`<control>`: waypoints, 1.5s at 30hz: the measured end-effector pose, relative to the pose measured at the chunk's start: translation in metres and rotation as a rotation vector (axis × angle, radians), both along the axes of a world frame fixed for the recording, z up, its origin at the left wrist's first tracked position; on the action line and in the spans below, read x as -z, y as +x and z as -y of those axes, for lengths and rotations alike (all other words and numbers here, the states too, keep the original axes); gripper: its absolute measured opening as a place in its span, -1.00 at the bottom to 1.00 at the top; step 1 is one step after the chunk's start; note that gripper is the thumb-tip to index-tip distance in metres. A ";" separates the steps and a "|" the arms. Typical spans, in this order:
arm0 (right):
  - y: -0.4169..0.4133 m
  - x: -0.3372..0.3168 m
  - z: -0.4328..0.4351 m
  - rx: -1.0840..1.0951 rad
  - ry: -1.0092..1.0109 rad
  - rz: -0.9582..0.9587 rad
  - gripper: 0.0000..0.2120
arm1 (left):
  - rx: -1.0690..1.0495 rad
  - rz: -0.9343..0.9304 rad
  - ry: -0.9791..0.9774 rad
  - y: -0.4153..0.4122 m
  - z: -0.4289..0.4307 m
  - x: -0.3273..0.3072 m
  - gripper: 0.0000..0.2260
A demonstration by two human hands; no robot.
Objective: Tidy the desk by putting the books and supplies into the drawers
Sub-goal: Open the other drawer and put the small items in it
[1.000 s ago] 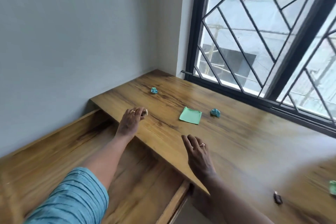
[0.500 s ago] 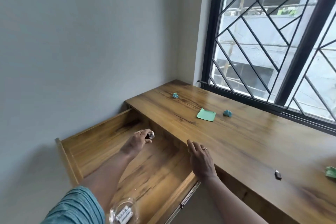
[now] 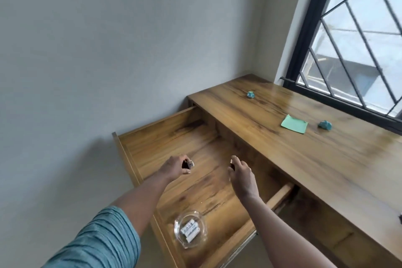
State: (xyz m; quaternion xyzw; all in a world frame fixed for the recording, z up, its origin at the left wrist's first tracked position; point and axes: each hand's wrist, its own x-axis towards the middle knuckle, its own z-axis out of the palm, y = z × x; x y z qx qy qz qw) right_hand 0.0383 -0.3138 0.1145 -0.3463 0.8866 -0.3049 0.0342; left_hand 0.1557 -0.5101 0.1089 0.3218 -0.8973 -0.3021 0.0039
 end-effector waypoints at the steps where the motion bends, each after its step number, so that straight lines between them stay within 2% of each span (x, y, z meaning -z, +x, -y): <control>1: 0.005 0.004 0.013 0.022 0.001 0.054 -0.69 | -0.020 0.026 0.022 0.004 0.007 0.009 -0.75; 4: 0.026 0.021 0.052 0.067 0.045 0.222 -0.77 | -0.062 0.145 0.042 0.012 0.029 0.036 -0.77; 8: 0.058 0.047 0.094 0.095 0.138 0.402 -0.79 | -0.028 0.331 0.018 0.015 0.048 0.064 -0.66; 13: 0.088 0.071 0.123 0.139 0.180 0.537 -0.72 | 0.053 0.381 0.032 0.008 0.062 0.079 -0.71; 20: 0.111 0.086 0.149 0.233 0.245 0.547 -0.72 | 0.158 0.364 -0.030 0.005 0.074 0.087 -0.70; 26: 0.131 0.093 0.164 0.307 0.275 0.541 -0.82 | 0.170 0.391 -0.069 0.011 0.075 0.091 -0.65; 35: 0.144 0.099 0.174 0.363 0.271 0.580 -0.81 | 0.203 0.396 -0.119 0.016 0.071 0.090 -0.67; 40: 0.137 0.091 0.165 0.357 0.273 0.575 -0.71 | 0.181 0.279 -0.111 0.014 0.062 0.082 -0.64; 45: 0.117 0.072 0.137 0.390 0.239 0.442 -0.78 | 0.197 0.131 -0.203 0.002 0.036 0.066 -0.72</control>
